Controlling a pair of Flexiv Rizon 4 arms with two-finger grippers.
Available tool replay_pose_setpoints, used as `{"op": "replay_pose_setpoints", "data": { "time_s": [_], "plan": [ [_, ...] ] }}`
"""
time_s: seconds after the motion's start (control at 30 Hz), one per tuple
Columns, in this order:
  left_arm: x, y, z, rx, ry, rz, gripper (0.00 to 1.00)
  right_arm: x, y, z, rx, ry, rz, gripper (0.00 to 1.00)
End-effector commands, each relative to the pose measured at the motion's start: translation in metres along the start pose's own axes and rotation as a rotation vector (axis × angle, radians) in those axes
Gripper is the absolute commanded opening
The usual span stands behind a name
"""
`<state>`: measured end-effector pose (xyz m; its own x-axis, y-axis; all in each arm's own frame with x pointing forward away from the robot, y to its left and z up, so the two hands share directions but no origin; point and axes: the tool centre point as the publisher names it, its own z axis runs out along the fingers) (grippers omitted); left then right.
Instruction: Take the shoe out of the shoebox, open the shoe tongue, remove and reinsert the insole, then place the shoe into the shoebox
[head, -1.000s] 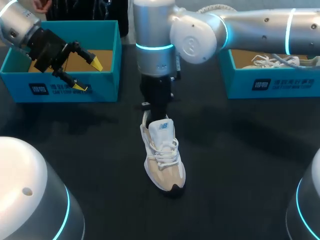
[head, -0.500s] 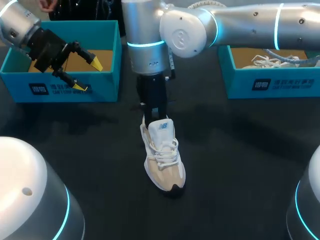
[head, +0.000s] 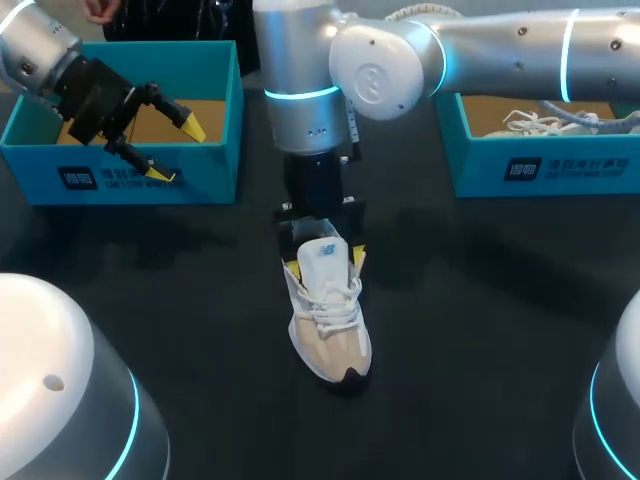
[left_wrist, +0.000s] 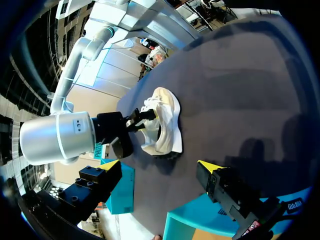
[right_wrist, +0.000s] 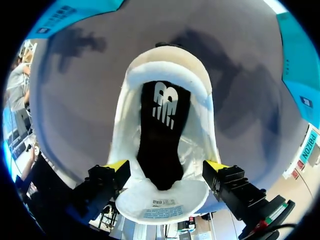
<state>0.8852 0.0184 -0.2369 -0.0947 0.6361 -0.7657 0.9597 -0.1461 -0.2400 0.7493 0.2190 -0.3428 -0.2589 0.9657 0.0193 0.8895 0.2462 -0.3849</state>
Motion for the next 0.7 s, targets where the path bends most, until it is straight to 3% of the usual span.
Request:
{"op": "replay_pose_setpoints", "data": {
  "time_s": [0.03,0.3,0.7],
  "plan": [
    [0.000,-0.001,-0.001,-0.001,0.003,0.001,1.00,0.002,0.002,-0.001,0.011,-0.011,-0.002,1.00],
    [0.000,-0.001,-0.001,-0.001,0.003,0.001,1.00,0.007,-0.002,-0.013,-0.008,-0.030,0.002,1.00],
    [0.000,-0.001,-0.001,-0.001,0.003,0.001,1.00,0.014,-0.037,-0.039,-0.064,-0.077,0.081,1.00]
  ]
}}
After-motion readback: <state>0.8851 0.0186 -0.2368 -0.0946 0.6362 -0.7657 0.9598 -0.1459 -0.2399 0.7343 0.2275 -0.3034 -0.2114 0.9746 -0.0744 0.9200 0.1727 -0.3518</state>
